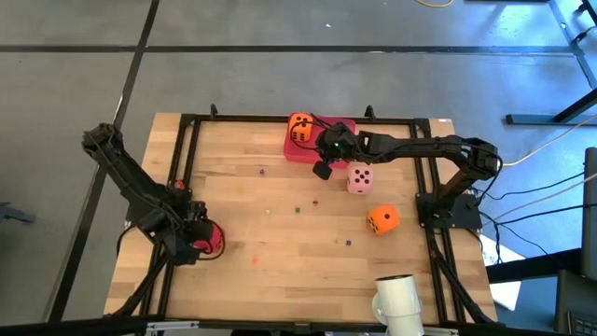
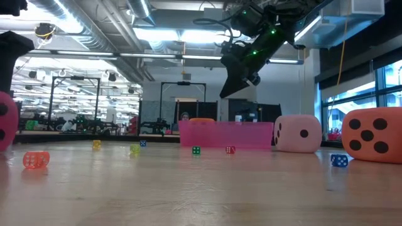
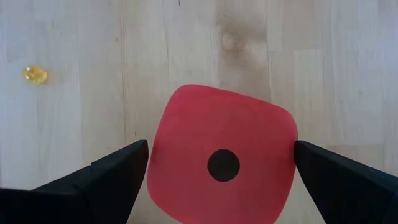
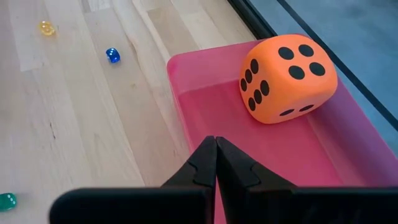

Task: Pick & Place Dice
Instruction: Put the large red die into the red bin

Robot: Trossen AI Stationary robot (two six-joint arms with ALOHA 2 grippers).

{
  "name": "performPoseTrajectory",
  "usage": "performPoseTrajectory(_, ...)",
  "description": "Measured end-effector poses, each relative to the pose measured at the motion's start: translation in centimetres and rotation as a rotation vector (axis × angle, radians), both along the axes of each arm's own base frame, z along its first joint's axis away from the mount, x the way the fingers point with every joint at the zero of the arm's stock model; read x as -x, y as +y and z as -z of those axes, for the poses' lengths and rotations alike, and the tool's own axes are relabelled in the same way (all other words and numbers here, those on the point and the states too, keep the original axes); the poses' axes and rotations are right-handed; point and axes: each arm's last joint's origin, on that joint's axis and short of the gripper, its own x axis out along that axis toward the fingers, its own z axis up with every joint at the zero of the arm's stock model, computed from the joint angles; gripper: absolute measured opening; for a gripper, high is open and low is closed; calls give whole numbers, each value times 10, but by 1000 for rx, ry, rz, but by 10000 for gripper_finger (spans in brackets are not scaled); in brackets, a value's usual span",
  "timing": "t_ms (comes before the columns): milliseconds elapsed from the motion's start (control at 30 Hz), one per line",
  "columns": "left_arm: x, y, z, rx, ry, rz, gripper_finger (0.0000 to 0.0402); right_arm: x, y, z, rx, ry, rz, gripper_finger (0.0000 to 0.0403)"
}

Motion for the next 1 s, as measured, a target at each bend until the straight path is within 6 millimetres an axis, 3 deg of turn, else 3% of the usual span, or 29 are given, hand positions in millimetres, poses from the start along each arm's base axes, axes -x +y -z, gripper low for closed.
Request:
performPoseTrajectory(500, 1, 1, 11, 8, 2, -44, 400, 0, 0, 0, 2, 1, -2, 9)
performPoseTrajectory(733, 3, 2, 28, 42, 21, -73, 400, 0, 0, 0, 4, 3, -5, 9)
performPoseTrajectory(1000, 1, -1, 28, 94, 20, -77, 400, 0, 0, 0, 3, 3, -7, 9)
